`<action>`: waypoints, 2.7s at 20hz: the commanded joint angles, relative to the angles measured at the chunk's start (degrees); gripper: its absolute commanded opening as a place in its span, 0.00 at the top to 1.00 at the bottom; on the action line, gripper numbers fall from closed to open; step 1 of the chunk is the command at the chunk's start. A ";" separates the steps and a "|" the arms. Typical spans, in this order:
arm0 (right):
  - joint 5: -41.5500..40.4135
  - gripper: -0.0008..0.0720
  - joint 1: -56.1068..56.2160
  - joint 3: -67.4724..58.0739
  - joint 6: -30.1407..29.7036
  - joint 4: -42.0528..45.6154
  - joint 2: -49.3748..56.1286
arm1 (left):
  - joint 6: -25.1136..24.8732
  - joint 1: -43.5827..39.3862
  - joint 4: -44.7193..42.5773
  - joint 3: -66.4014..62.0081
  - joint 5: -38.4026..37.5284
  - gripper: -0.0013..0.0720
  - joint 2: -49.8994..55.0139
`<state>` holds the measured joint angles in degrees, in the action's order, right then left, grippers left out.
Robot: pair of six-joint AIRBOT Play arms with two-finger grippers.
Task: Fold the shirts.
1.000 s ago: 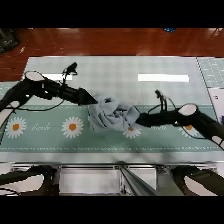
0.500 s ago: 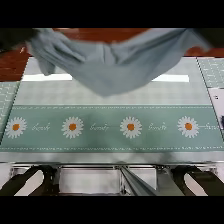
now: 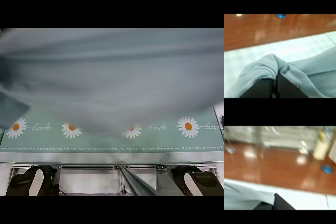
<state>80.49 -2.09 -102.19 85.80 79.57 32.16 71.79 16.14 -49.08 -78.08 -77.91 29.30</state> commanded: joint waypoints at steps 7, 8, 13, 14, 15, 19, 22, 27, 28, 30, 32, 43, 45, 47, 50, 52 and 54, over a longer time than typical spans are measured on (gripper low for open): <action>-2.97 0.96 -0.07 26.91 0.68 -5.81 3.28 | 3.26 -13.92 -2.01 45.16 9.46 0.95 -5.40; -5.70 0.96 -0.07 29.42 -0.13 -7.32 6.14 | 3.23 -14.93 -0.83 48.04 14.97 0.95 -3.65; -18.18 0.96 -0.07 28.22 -0.28 -7.74 26.71 | 2.21 -20.09 1.66 48.59 32.50 0.95 13.73; -19.28 0.96 -0.07 26.84 -0.09 -8.61 31.32 | 2.23 -20.79 2.25 47.80 33.64 0.92 17.75; -19.74 0.96 -0.07 25.31 0.46 -9.81 35.78 | 2.21 -21.38 2.84 46.60 34.03 0.76 22.12; -19.30 0.42 -0.33 19.89 0.76 -16.17 48.13 | 1.40 -18.69 0.37 35.63 26.77 0.29 36.41; -11.65 0.43 -4.70 15.67 0.33 -15.85 48.15 | 1.38 -8.15 -5.55 24.57 14.67 0.29 38.91; -5.14 0.43 -19.30 25.77 -1.01 -8.13 36.46 | 0.96 11.06 -3.85 26.29 8.83 0.29 37.18; -7.96 0.43 -21.11 33.03 -1.42 -9.66 32.89 | -0.24 12.61 -2.27 29.31 9.57 0.29 38.01; -12.72 0.43 -22.86 48.87 -6.08 -14.84 26.23 | -2.93 13.77 -1.90 32.35 9.01 0.29 41.35; -14.14 0.43 -22.80 60.41 -9.35 -17.35 21.75 | -4.24 13.35 -1.84 32.44 7.17 0.29 45.51; -14.51 0.43 -18.34 71.01 -11.54 -24.06 17.90 | -0.57 0.87 0.09 32.09 9.42 0.29 55.74; -15.23 0.43 -14.16 71.01 -10.23 -22.75 17.92 | -0.52 -1.90 0.72 30.84 9.97 0.31 55.74; -17.11 0.43 -9.81 71.01 -7.06 -20.59 17.92 | -0.57 -3.23 0.72 29.11 9.68 0.85 55.71; -17.97 0.43 -4.90 71.01 -4.81 -20.11 20.24 | -0.59 -4.09 1.11 26.97 8.98 0.95 55.71; -18.21 0.43 -1.70 71.01 -4.11 -20.85 23.30 | -0.59 -4.09 1.11 26.18 8.41 0.95 55.71; -19.85 0.43 1.51 71.01 -4.02 -23.30 26.86 | -0.59 -4.09 1.11 25.90 8.33 0.95 55.71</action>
<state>62.43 -5.04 -31.18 80.60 58.28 55.27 71.16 12.45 -48.34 -51.22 -68.97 84.97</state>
